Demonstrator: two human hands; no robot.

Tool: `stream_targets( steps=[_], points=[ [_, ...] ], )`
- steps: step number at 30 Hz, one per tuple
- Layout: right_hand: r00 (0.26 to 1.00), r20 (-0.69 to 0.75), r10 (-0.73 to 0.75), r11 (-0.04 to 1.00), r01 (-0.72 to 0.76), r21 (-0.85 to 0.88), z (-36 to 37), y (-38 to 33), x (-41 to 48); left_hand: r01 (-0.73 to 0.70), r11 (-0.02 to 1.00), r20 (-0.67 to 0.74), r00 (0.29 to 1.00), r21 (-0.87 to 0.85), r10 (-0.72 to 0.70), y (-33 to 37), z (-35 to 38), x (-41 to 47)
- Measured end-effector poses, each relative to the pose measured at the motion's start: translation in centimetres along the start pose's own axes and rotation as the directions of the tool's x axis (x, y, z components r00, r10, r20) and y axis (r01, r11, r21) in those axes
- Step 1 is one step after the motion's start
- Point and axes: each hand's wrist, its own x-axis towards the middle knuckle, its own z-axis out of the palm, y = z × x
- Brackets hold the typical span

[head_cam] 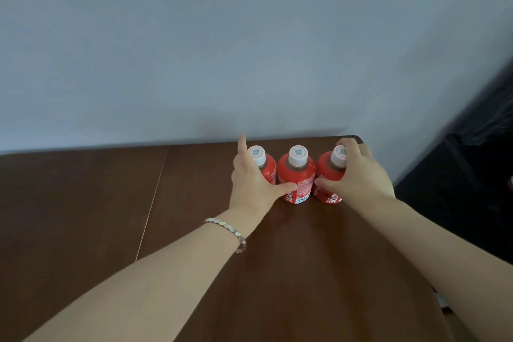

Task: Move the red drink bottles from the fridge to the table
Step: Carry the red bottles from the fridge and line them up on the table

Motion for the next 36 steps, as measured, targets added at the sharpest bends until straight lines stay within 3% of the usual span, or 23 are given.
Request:
stream_targets(
  steps=[8,10,12,15,19,24,29,32,36],
  points=[
    [0.994,0.1,0.046,0.998,-0.041,-0.051,-0.5,-0.5,0.1,0.065,0.998,0.009,0.998,0.011,-0.065,0.2,0.1,-0.5],
    [0.976,0.197,0.093,0.99,-0.07,-0.119,-1.2,-0.9,0.0,0.191,0.969,0.11,0.972,0.157,-0.209,0.7,-0.4,-1.0],
    [0.959,0.233,0.158,0.97,-0.106,-0.22,-1.9,-1.3,-0.6,0.281,0.872,0.207,0.899,0.401,-0.385,1.4,-1.3,-2.1],
    [0.955,0.186,0.231,0.951,-0.18,-0.253,-3.0,-1.5,-2.1,0.138,0.741,0.366,0.801,0.657,-0.474,3.2,-3.0,-4.8],
    [0.931,0.353,0.099,0.942,0.027,-0.335,-5.8,-2.5,-6.1,-0.138,0.711,0.501,0.799,0.69,-0.332,6.2,-5.5,-8.6],
    [0.89,0.455,0.041,0.901,0.164,-0.401,-10.2,-4.8,-13.1,-0.315,0.713,0.539,0.836,0.627,-0.104,11.1,-8.7,-13.3],
    [0.911,0.395,0.117,0.899,0.072,-0.432,-14.8,-6.0,-22.2,-0.485,0.658,0.575,0.813,0.576,0.095,15.0,-11.4,-18.2],
    [0.938,0.301,0.173,0.905,-0.031,-0.424,-17.6,-6.4,-29.2,-0.626,0.571,0.641,0.738,0.532,0.213,17.1,-12.1,-22.6],
    [0.941,0.142,0.306,0.886,-0.227,-0.405,-21.3,-5.2,-39.8,-0.797,0.443,0.751,0.571,0.411,0.33,20.4,-11.3,-31.1]
  ],
)
